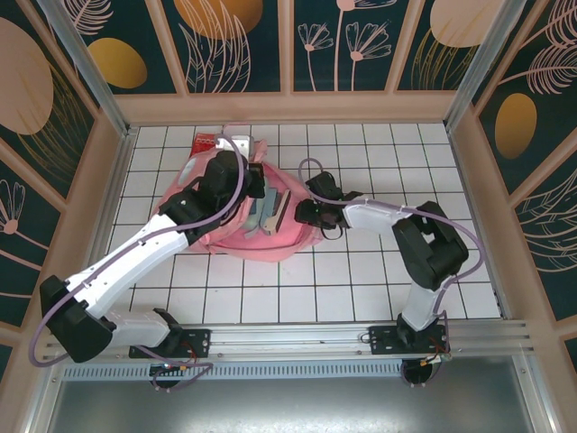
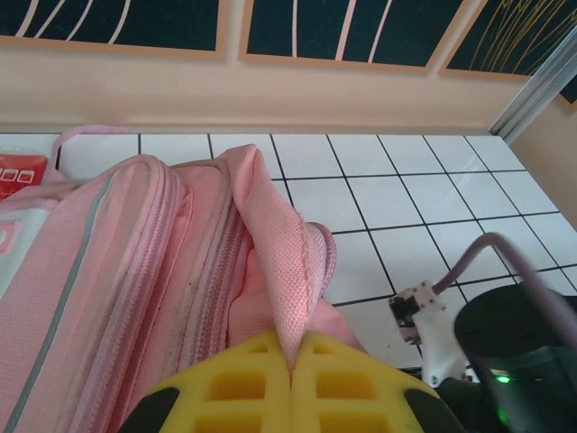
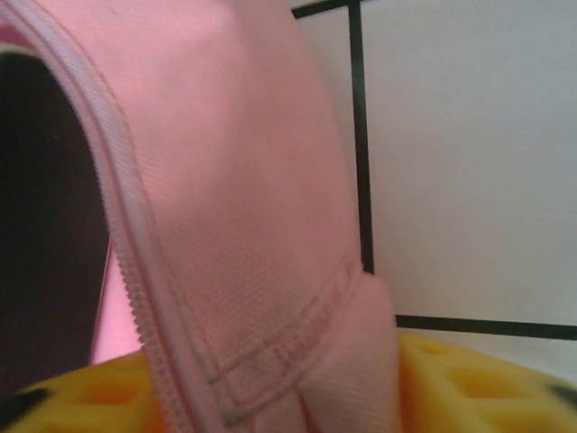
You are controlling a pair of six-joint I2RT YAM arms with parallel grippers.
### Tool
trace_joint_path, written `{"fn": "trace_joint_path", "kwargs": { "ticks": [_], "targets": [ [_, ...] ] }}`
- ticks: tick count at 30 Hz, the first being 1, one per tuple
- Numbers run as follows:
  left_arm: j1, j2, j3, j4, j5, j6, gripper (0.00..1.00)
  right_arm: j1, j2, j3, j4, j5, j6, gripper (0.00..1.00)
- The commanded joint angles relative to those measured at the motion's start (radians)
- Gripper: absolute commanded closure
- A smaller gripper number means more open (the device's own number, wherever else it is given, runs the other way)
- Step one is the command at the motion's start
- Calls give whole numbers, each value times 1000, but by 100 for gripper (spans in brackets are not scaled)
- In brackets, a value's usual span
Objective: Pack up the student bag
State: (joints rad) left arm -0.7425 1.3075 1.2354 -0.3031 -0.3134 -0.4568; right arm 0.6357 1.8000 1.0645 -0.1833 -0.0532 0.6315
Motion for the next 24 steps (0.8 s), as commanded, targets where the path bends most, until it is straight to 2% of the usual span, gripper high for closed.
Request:
{"fn": "trace_joint_path", "kwargs": {
  "ticks": [1,3,4,8,15,19,21,24],
  "targets": [
    [-14,30,104,121,54,29,97,-7,3,35,27,-21,-6,80],
    [-14,67,140,116,69,40,97,-21,-21,12,24,10,19,99],
    [-14,94,165,112,76,47,98,-30,-47,-11,31,28,37,100],
    [-14,192,257,101,103,68,98,-78,-188,-138,54,93,106,100],
    [-13,341,394,137,301,49,100,-160,-525,-368,5,236,202,100],
    [-14,400,460,138,358,52,100,-185,-724,-468,-67,322,263,100],
    [-15,444,477,135,371,60,100,-186,-827,-532,-69,325,284,100],
    [-15,458,470,123,314,90,100,-178,-901,-604,-58,276,306,100]
  ]
}}
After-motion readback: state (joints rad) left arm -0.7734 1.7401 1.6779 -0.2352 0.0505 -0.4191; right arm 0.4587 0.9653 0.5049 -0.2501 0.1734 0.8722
